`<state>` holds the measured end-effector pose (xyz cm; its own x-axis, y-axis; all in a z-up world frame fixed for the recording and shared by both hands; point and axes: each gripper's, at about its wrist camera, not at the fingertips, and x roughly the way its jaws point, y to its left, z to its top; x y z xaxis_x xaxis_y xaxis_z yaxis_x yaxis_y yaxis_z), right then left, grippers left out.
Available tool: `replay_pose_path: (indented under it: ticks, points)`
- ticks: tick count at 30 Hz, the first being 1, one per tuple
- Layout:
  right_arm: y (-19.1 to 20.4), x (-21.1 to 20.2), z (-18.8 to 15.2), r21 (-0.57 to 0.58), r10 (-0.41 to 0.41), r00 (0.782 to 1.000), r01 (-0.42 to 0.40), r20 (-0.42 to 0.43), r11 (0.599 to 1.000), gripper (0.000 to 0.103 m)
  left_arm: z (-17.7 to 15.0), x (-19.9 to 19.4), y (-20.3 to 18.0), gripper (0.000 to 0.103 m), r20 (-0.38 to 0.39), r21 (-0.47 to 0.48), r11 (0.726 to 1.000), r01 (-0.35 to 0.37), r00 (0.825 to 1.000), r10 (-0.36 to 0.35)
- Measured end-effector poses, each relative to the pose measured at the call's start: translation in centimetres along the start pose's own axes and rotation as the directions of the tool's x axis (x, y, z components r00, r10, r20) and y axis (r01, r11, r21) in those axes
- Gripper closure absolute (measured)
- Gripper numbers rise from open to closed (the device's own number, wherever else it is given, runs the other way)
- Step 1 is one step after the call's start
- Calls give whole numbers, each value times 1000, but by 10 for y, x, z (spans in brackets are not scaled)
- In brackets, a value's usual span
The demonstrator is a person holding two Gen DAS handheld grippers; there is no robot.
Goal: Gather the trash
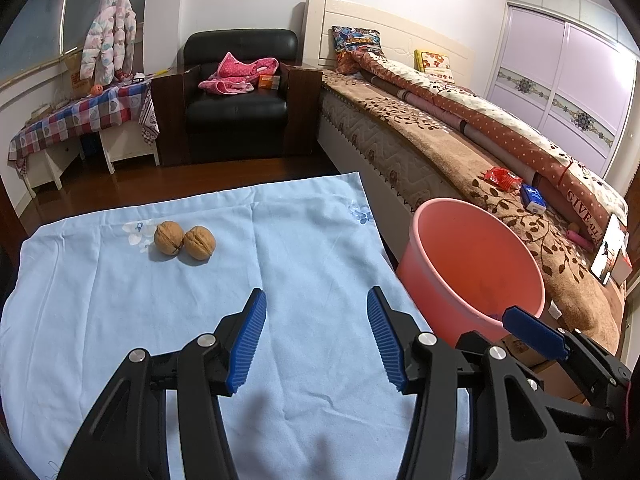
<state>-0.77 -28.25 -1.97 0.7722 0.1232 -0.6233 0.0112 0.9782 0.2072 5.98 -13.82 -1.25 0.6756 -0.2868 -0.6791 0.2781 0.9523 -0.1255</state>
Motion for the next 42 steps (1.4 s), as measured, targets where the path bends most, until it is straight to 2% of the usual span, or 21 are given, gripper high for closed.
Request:
replay_pose_path:
  ticks: [42]
  points:
    - [-4,-7,0,13,-6,1000,6,8,1000,43,-3,-3,-2,51,0,7,1000,5,1000,-5]
